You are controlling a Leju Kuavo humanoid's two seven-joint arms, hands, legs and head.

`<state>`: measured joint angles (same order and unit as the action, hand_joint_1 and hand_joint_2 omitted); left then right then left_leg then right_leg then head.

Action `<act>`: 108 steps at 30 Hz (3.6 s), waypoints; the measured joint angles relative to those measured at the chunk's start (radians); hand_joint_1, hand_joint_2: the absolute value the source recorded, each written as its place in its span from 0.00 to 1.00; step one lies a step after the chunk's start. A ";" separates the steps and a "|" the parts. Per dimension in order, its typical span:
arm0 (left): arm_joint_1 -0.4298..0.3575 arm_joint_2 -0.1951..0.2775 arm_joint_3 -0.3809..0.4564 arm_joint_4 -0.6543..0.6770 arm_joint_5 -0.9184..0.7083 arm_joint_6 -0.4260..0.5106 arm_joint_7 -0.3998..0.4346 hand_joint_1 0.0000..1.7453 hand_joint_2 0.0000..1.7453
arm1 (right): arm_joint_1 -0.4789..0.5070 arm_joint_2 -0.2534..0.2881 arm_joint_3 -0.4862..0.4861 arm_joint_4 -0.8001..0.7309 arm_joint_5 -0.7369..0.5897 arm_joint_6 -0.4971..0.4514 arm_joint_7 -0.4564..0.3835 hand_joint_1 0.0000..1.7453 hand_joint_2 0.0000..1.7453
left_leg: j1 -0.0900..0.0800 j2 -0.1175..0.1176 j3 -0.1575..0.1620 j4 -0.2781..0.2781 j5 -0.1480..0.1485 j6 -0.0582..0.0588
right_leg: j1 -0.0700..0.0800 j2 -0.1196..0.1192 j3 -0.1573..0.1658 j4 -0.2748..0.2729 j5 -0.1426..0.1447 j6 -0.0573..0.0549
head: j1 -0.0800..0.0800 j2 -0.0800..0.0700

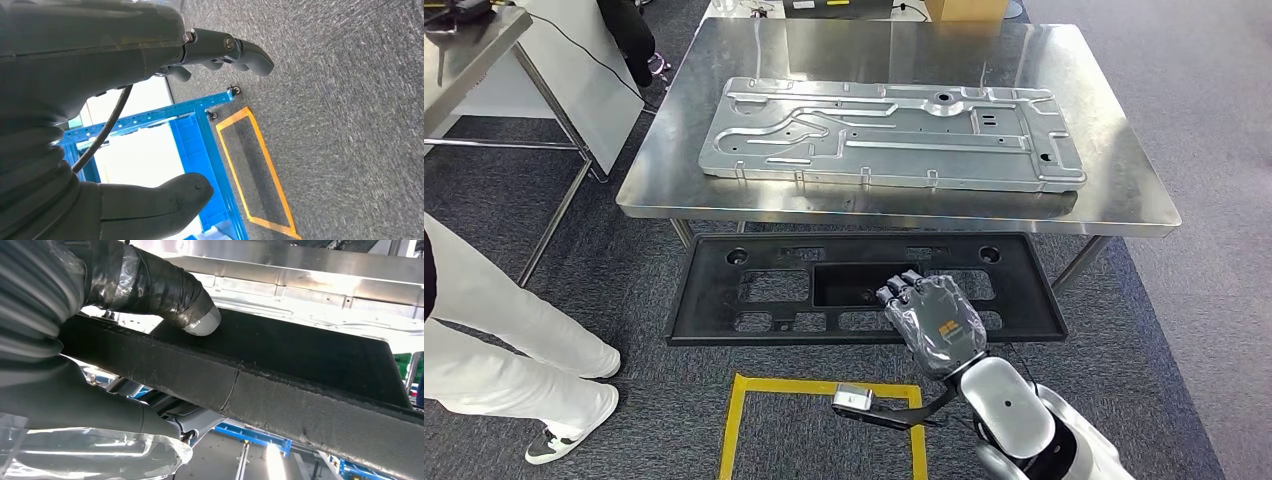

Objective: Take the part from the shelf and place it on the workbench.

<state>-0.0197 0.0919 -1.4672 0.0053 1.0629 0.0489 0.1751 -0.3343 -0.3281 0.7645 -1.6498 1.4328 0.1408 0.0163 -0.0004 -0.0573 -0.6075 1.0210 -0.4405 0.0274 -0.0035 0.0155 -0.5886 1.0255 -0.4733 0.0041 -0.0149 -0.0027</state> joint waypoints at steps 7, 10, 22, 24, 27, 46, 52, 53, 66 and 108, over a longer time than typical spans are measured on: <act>0.000 0.000 0.004 0.000 0.005 0.005 -0.001 0.00 1.00 | -0.013 0.000 0.000 0.000 -0.012 0.002 -0.008 1.00 1.00 | -0.006 0.000 0.000 0.004 -0.004 0.006 | -0.004 0.000 0.001 -0.002 0.000 0.004 | 0.000 0.000; 0.000 0.000 0.006 0.000 0.008 0.006 -0.001 0.00 1.00 | -0.016 -0.001 0.000 -0.003 -0.015 0.002 -0.009 1.00 1.00 | -0.009 0.000 0.001 0.003 -0.006 0.013 | -0.006 0.000 0.004 -0.005 -0.001 0.011 | 0.000 0.000; 0.004 -0.003 0.021 0.000 0.013 0.017 -0.010 0.00 1.00 | -0.041 -0.030 -0.002 -0.016 -0.040 0.017 -0.012 1.00 1.00 | 0.005 0.000 0.054 -0.009 -0.035 0.015 | -0.021 -0.003 -0.036 0.070 -0.003 0.034 | 0.001 0.000; 0.005 -0.003 0.023 0.000 0.013 0.017 -0.011 0.00 1.00 | -0.045 -0.034 -0.002 -0.018 -0.041 0.017 -0.012 1.00 1.00 | 0.004 -0.002 0.055 -0.004 -0.046 0.003 | -0.017 0.001 -0.008 0.015 0.003 0.023 | 0.001 0.000; 0.004 -0.003 0.023 0.000 0.014 0.017 -0.011 0.00 1.00 | -0.049 -0.035 -0.002 -0.021 -0.042 0.018 -0.011 1.00 1.00 | 0.005 0.003 0.059 -0.003 -0.057 -0.015 | -0.016 -0.002 0.002 0.006 -0.004 0.002 | 0.000 0.000; 0.009 -0.007 0.024 0.000 0.019 0.017 -0.013 0.00 1.00 | -0.062 -0.035 -0.001 -0.030 -0.052 0.020 -0.008 1.00 1.00 | 0.006 0.051 0.033 -0.002 -0.023 0.021 | -0.012 -0.024 0.013 0.177 -0.127 0.025 | 0.000 0.000; 0.012 -0.008 0.024 0.000 0.015 0.018 -0.013 0.00 1.00 | -0.048 -0.038 0.003 -0.030 -0.049 0.021 0.001 1.00 1.00 | -0.002 0.036 0.105 -0.003 -0.080 0.021 | -0.003 -0.019 -0.082 0.130 -0.036 0.004 | 0.001 0.000; 0.012 -0.010 0.024 0.000 0.014 0.018 -0.012 0.00 1.00 | -0.045 -0.039 0.003 -0.030 -0.048 0.021 0.004 1.00 1.00 | -0.003 0.033 0.116 -0.004 -0.089 0.017 | 0.002 -0.019 -0.072 0.077 0.004 -0.003 | 0.000 0.000; 0.011 -0.012 0.024 0.000 0.009 0.020 -0.009 0.00 1.00 | -0.011 -0.048 0.007 -0.052 -0.042 0.021 0.013 1.00 1.00 | 0.014 0.052 -0.039 0.199 -0.137 -0.041 | -0.008 -0.013 0.051 0.002 -0.028 -0.031 | 0.001 0.000; 0.013 -0.018 0.032 0.000 0.037 0.035 -0.002 0.00 1.00 | 0.044 -0.115 -0.149 -0.062 -0.068 0.057 0.012 1.00 1.00 | 0.008 0.050 0.043 -0.020 -0.017 0.019 | -0.008 -0.010 -0.042 0.247 -0.129 0.015 | 0.006 0.000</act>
<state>-0.0068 0.0744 -1.4356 0.0057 1.0994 0.0844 0.1728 -0.2899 -0.4430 0.6155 -1.7118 1.3653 0.1979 0.0288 0.0081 -0.0078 -0.5648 1.0011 -0.4571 0.0467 -0.0111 0.0058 -0.6308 1.2723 -0.6018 0.0195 -0.0089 -0.0027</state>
